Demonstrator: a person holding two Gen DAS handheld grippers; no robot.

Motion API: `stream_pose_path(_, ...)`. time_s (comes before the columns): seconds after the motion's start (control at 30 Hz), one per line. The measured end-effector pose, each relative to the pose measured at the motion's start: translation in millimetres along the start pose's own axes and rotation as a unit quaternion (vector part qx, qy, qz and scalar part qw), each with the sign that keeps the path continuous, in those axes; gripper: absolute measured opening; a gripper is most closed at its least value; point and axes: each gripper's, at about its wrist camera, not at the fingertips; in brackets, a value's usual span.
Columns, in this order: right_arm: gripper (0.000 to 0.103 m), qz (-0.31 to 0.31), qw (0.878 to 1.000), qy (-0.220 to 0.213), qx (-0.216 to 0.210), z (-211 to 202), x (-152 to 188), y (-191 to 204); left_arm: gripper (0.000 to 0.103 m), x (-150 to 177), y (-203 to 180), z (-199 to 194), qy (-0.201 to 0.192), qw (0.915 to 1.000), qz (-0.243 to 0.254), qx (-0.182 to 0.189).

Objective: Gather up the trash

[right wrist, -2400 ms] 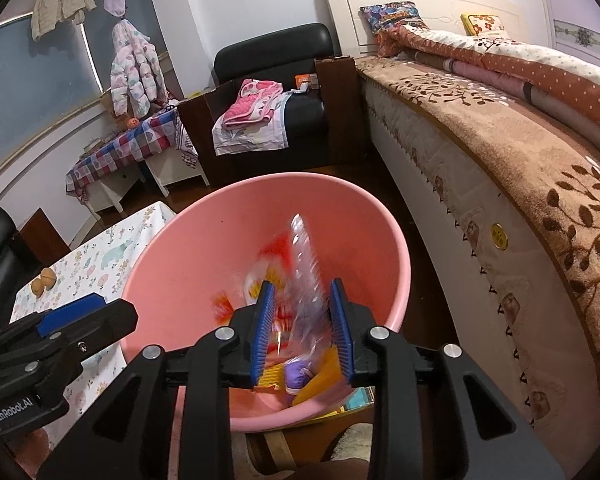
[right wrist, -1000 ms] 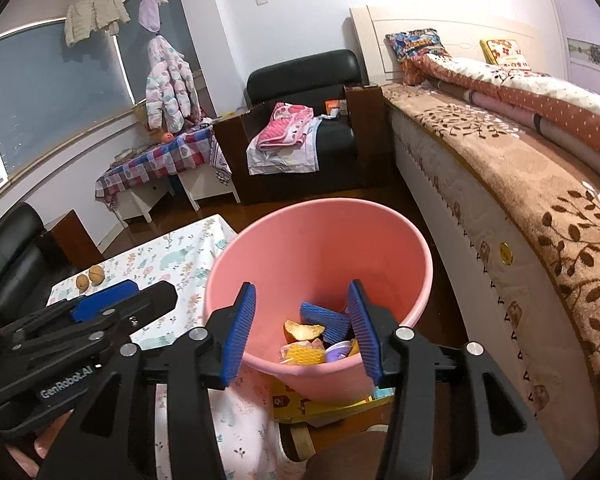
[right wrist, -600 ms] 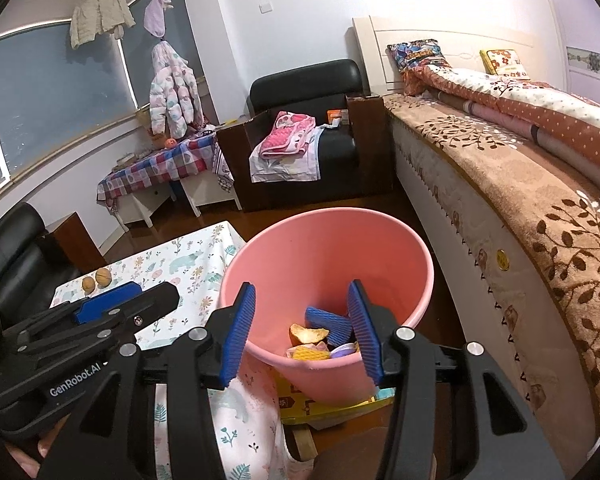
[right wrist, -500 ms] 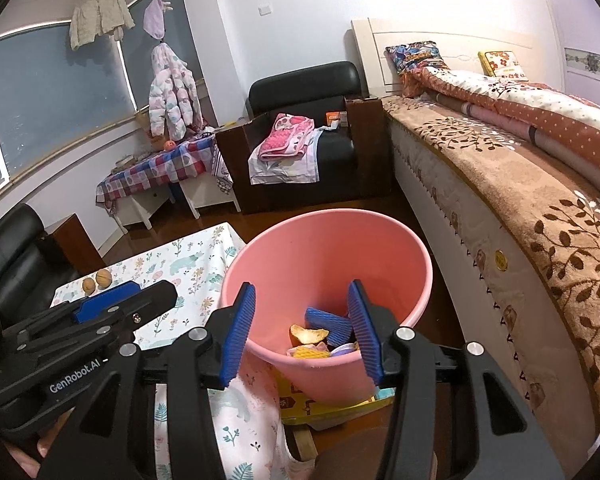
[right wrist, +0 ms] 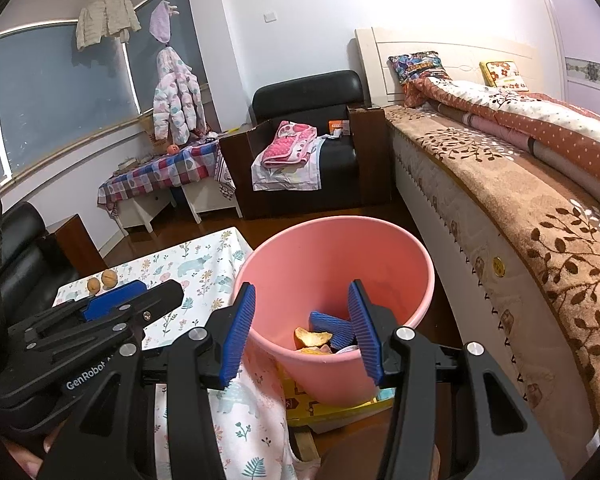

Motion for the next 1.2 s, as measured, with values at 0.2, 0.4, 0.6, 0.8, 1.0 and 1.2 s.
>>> stream_pose_path(0.2, 0.049, -0.001, 1.0, 0.0, 0.0, -0.9, 0.0, 1.4, 0.045, 0.2, 0.7, -1.4, 0.0, 1.0, -0.002, 0.0)
stream_pose_path(0.4, 0.049, 0.0, 1.0, 0.001, 0.0, -1.6, 0.0, 2.3, 0.045, 0.3, 0.6, -0.9, 0.0, 1.0, -0.001, 0.001)
stream_pose_path(0.6, 0.049, 0.0, 1.0, 0.003, 0.0, -2.1, 1.8, 2.3, 0.045, 0.2, 0.8, -0.9, 0.001, 1.0, -0.001, 0.001)
stream_pose_path(0.8, 0.049, 0.0, 1.0, 0.007, 0.001, 0.1, 3.9, 1.9, 0.045, 1.3, 1.3, -1.8, 0.002, 1.0, -0.001, 0.001)
stream_pose_path(1.0, 0.049, -0.001, 1.0, 0.009, 0.001, 3.9, 5.1, 0.3, 0.045, 2.6, 2.3, -1.4, 0.003, 1.0, -0.001, 0.001)
stream_pose_path(1.2, 0.049, -0.001, 1.0, 0.01, 0.001, 3.3, 5.1, 0.6, 0.045, 2.1, 2.2, -1.3, 0.003, 1.0, -0.001, 0.001)
Point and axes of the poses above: each gripper's, at about its wrist camera, not at the fingertips, and z roughly the way its jaws point, y to its left, x to its underside, and after that the axes turned 15 degrees about -y, right-handed
